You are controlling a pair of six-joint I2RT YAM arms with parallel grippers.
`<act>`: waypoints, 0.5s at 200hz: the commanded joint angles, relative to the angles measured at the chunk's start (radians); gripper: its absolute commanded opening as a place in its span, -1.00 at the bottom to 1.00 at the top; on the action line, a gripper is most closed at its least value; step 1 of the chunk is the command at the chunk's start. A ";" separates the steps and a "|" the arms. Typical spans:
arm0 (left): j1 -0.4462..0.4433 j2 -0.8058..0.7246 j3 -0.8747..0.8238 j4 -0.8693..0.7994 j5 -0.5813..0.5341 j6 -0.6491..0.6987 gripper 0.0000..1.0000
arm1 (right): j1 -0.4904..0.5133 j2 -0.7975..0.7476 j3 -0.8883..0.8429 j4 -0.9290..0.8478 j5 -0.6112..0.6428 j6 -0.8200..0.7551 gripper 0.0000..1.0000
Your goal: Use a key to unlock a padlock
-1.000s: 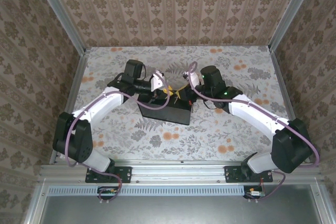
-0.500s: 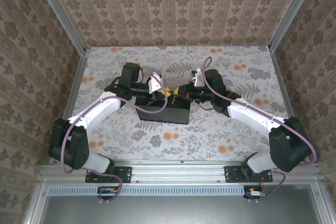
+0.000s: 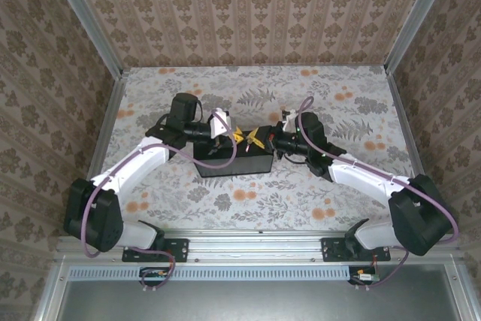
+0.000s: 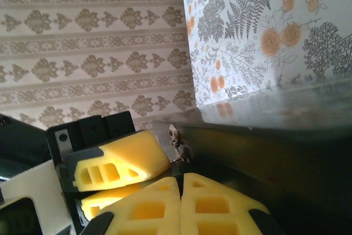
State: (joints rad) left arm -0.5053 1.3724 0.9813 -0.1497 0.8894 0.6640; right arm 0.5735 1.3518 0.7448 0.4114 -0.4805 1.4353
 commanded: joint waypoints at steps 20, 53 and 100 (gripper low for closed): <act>-0.124 -0.037 0.074 0.173 0.302 0.082 -1.00 | 0.118 -0.019 0.070 -0.113 -0.087 0.129 -1.00; -0.122 -0.021 0.069 0.147 0.283 0.091 -1.00 | 0.094 -0.007 0.159 -0.239 -0.188 -0.146 -0.93; -0.119 -0.027 0.051 0.178 0.288 0.077 -1.00 | 0.080 -0.001 0.151 -0.224 -0.248 -0.298 -0.73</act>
State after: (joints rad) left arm -0.5293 1.3720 0.9813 -0.1890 0.9321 0.7116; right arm 0.5896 1.3231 0.8513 0.0956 -0.5091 1.2236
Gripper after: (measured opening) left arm 0.099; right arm 0.150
